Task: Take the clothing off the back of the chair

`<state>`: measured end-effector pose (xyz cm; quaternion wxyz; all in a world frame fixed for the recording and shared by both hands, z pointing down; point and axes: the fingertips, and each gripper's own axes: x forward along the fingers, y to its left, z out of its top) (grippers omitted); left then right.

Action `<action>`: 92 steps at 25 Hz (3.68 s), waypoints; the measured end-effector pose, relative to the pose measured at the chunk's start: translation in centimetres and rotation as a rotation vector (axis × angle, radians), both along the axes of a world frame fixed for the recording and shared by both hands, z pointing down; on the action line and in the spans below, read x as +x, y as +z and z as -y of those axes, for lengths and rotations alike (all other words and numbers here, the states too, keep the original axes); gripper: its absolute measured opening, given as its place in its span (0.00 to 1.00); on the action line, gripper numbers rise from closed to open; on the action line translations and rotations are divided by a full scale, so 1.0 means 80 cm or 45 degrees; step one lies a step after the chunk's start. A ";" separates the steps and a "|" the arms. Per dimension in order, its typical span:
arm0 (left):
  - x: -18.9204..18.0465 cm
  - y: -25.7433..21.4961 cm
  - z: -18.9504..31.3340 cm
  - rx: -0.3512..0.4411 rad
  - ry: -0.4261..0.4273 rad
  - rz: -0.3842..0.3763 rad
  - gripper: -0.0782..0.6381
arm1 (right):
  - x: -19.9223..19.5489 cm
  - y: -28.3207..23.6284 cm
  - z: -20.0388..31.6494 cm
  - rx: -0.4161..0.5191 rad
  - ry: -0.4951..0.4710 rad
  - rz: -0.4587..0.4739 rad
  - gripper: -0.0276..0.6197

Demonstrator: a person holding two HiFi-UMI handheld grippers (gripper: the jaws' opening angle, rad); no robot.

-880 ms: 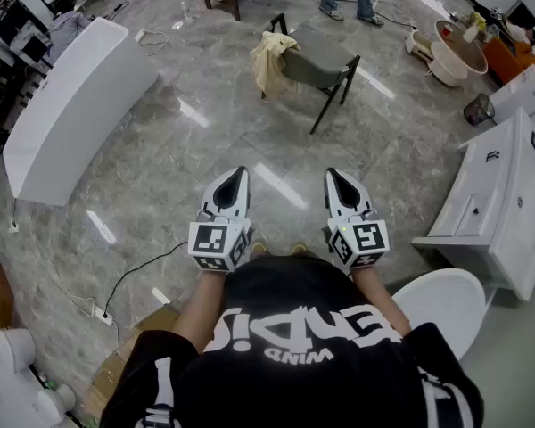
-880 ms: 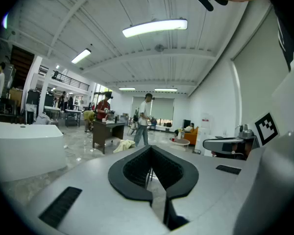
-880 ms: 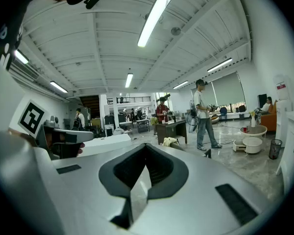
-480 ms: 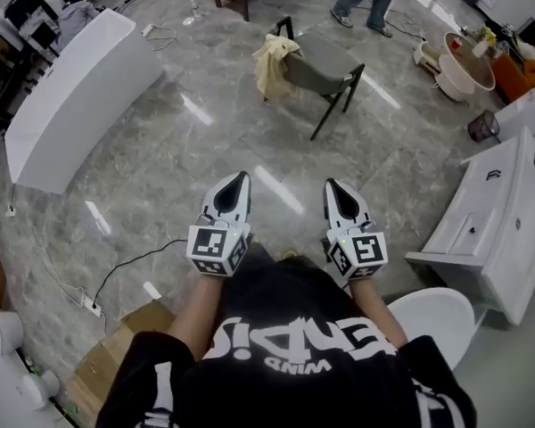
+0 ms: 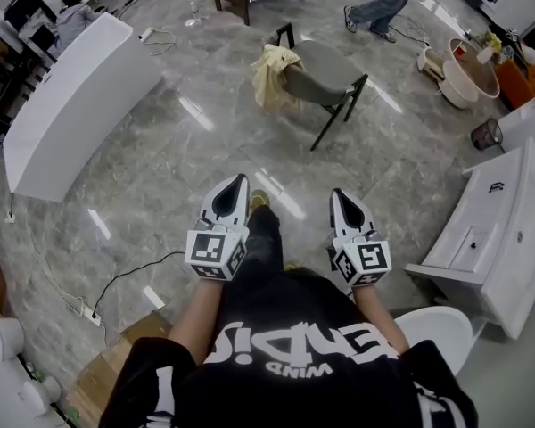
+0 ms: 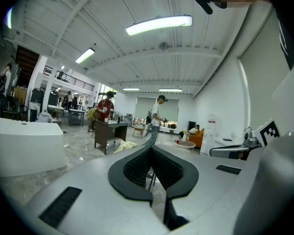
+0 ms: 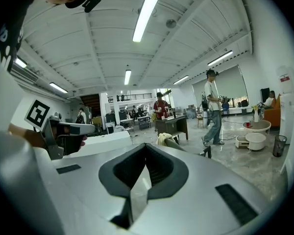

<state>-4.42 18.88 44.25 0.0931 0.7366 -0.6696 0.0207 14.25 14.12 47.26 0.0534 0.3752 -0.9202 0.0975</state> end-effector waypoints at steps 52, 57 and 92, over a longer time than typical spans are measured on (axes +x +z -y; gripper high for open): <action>-0.135 0.179 0.578 -0.363 0.517 0.143 0.76 | -0.107 -0.034 0.456 0.006 0.237 -0.043 0.06; -0.141 0.246 0.617 -0.476 0.546 0.190 0.78 | -0.082 -0.028 0.457 -0.021 0.304 -0.077 0.06; -0.133 0.195 0.628 -0.442 0.491 0.090 0.30 | -0.045 -0.010 0.450 -0.079 0.387 -0.112 0.06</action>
